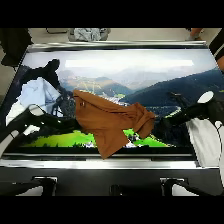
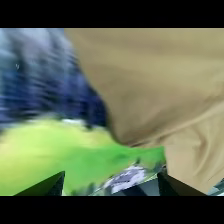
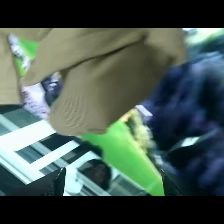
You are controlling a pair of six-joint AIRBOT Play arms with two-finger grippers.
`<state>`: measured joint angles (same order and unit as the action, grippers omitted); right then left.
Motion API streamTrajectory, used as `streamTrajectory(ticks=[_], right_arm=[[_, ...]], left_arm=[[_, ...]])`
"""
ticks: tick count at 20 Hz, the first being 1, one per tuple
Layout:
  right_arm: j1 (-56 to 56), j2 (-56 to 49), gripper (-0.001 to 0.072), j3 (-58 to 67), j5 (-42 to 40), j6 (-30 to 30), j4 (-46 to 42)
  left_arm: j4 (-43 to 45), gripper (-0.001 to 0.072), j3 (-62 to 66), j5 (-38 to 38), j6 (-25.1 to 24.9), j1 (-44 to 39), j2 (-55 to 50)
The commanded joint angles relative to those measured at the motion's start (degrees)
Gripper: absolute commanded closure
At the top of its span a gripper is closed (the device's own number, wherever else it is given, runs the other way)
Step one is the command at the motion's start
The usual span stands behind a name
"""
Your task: Fold the shirts.
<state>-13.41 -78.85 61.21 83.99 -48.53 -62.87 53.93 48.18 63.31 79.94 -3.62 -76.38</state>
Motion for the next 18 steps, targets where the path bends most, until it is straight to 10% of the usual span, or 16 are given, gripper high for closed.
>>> streamTrajectory(ticks=[1,5,9,11,12,14,18], right_arm=[[1.14,0.17,0.0008,-4.24,-1.95,1.44,2.21],[4.9,0.15,0.0007,-5.05,-4.74,3.26,2.14],[10.62,-0.83,0.0009,-6.29,-10.86,2.03,2.32],[12.83,-3.02,0.0014,-7.04,-12.76,-0.76,2.23],[13.53,-4.24,0.0104,-7.04,-13.66,-1.77,2.25],[14.01,-4.61,0.065,-6.75,-14.25,-1.86,2.47],[13.53,2.97,0.067,1.44,-12.61,-0.5,0.22]], left_arm=[[-4.55,0.0003,-4.17,-11.37,1.57,-6.16,0.48],[-4.48,0.0046,-4.17,-19.41,6.1,-7.1,-0.94],[-4.48,0.0358,-4.2,-19.74,8.11,-7.02,-3.34],[-4.44,0.0675,-4.04,-19.87,7.58,-6.56,-3.37],[-4.46,0.0676,-3.69,-19.63,6.8,-6.45,-3.21],[-4.46,0.0677,-2.62,-19.37,4.81,-6.16,-1.84],[-4.44,0.0677,5.57,-19.21,-6.47,-2.82,8.66]])
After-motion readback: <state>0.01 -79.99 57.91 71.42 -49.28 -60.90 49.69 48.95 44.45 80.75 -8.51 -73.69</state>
